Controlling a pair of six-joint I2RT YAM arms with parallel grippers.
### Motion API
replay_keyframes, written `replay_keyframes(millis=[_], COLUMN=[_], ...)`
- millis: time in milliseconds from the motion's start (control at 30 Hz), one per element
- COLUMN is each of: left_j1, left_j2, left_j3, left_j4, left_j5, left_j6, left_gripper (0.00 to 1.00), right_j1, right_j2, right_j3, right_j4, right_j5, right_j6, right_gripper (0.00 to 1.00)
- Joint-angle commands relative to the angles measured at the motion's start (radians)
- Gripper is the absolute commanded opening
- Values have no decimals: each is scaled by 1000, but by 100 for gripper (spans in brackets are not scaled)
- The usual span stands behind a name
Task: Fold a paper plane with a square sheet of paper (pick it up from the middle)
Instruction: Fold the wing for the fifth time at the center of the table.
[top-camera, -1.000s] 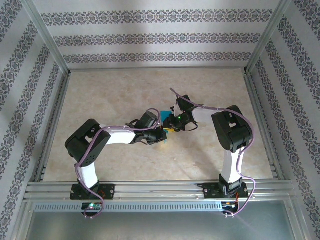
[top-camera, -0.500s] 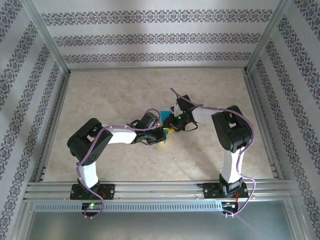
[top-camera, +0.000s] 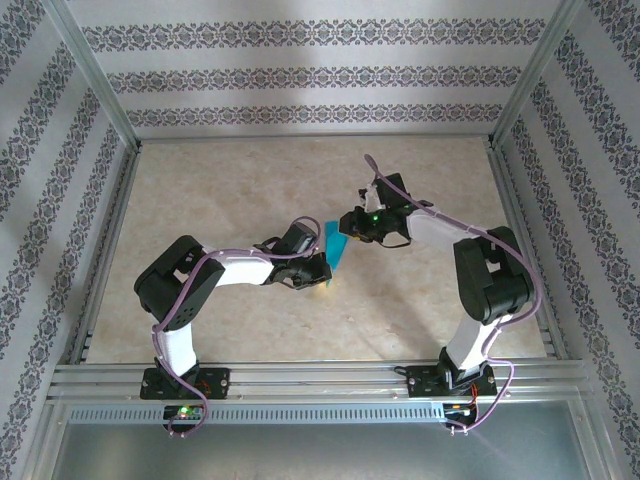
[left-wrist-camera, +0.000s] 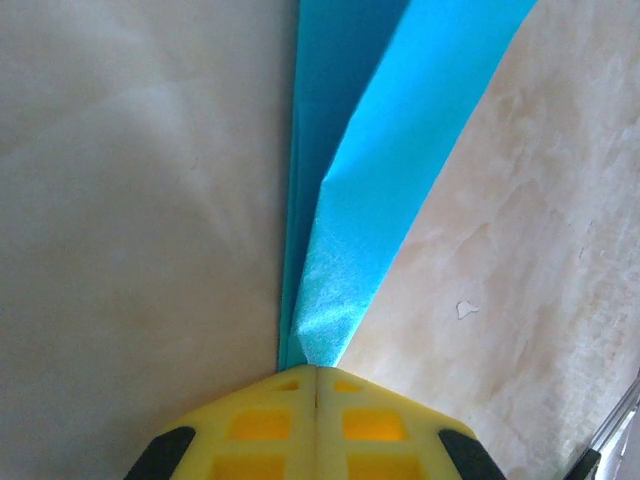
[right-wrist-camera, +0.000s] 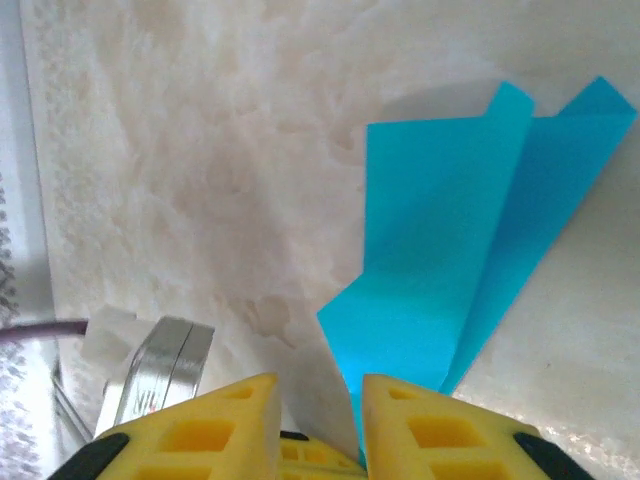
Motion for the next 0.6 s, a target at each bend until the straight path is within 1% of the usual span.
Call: replay_keyframes(millis=[0, 100, 200, 367, 567], left_j1=[13, 13, 13, 15, 14], left_j2=[22, 26, 28, 21, -6], left_j3=[15, 17, 17, 11, -10], left_j4=[-90, -90, -90, -96, -94], left_j5=[4, 7, 9, 12, 42], left_j6=[40, 40, 37, 36, 55], left_gripper=[0, 0, 0, 0, 0], right_j1=[42, 61, 75, 83, 80], right_j2=[-9, 28, 75, 129, 174], right_j3=[-55, -51, -32, -15, 2], right_j4=[-4, -7, -5, -4, -15], right_j5=[48, 44, 37, 27, 60], right_j6=[-62, -72, -78, -83, -80], right_gripper=[21, 12, 6, 4, 5])
